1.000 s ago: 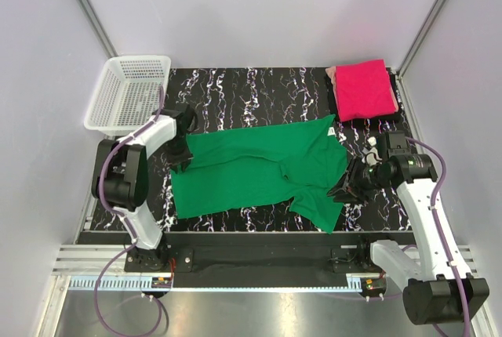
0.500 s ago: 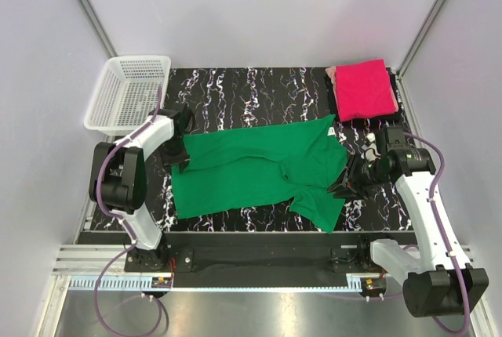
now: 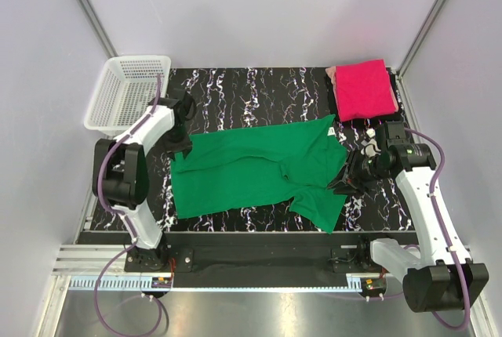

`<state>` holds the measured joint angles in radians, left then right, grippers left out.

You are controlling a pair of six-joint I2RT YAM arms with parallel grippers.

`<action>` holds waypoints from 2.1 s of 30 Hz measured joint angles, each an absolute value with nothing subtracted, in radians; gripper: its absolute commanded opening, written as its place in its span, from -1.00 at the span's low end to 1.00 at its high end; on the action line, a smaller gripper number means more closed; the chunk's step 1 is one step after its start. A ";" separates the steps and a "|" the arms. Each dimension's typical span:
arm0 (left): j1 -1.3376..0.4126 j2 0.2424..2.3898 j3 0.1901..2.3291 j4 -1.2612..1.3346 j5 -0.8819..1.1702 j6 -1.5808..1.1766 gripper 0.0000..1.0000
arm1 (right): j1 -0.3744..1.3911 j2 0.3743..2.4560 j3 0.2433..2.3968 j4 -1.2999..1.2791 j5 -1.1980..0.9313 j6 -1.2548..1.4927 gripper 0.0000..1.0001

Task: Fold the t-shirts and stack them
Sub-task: Fold the tshirt

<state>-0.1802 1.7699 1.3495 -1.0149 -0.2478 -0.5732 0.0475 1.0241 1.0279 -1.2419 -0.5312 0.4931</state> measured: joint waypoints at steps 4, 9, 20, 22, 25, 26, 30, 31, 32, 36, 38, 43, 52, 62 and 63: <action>-0.181 1.824 1.338 -1.008 -0.248 -0.574 -0.20 | 0.047 1.024 1.028 -1.242 -0.531 0.490 -0.31; -0.182 1.829 1.271 -0.997 -0.249 -0.573 -0.20 | 0.047 1.024 1.028 -1.242 -0.529 0.490 -0.31; -0.183 1.771 1.169 -0.992 -0.247 -0.542 -0.18 | 0.047 1.035 1.028 -1.234 -0.517 0.490 -0.31; -0.183 1.757 1.158 -0.993 -0.249 -0.537 -0.18 | 0.047 1.035 1.028 -1.229 -0.517 0.490 -0.31; -0.183 1.755 1.142 -0.991 -0.252 -0.527 -0.17 | 0.047 1.036 1.028 -1.227 -0.516 0.488 -0.29; -0.183 1.754 1.139 -0.993 -0.252 -0.526 -0.17 | 0.047 1.036 1.030 -1.227 -0.515 0.485 -0.28; -0.183 1.735 1.150 -1.000 -0.248 -0.521 -0.16 | 0.047 1.051 1.092 -1.232 -0.505 0.469 -0.24; -0.183 1.727 1.164 -1.002 -0.245 -0.521 -0.15 | 0.047 1.060 1.116 -1.225 -0.498 0.465 -0.24; -0.183 1.720 1.183 -1.003 -0.240 -0.521 -0.15 | 0.047 1.071 1.137 -1.216 -0.495 0.461 -0.25; -0.183 1.713 1.269 -0.993 -0.221 -0.526 -0.16 | 0.047 1.184 1.192 -1.163 -0.486 0.440 -0.34; -0.184 1.713 1.285 -0.984 -0.218 -0.532 -0.16 | 0.047 1.292 1.222 -1.133 -0.482 0.427 -0.35; -0.195 1.717 1.282 -0.982 -0.214 -0.536 -0.15 | 0.047 1.584 1.313 -1.052 -0.428 0.409 -0.36; -0.205 1.433 1.144 -0.952 -0.104 -0.549 -0.03 | 0.047 2.094 1.971 -1.068 -0.354 0.395 -0.46; -0.208 1.184 1.047 -0.941 -0.006 -0.534 0.02 | 0.044 2.429 2.243 -1.203 -0.257 0.369 -0.43; -0.208 1.188 1.037 -0.940 -0.002 -0.527 0.03 | 0.044 2.451 2.255 -1.220 -0.244 0.369 -0.44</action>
<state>-0.2085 1.1881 1.0374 -0.9401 -0.0017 -0.5266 0.0437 2.4508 2.2555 -1.2201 -0.2443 0.3695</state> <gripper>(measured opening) 0.506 0.289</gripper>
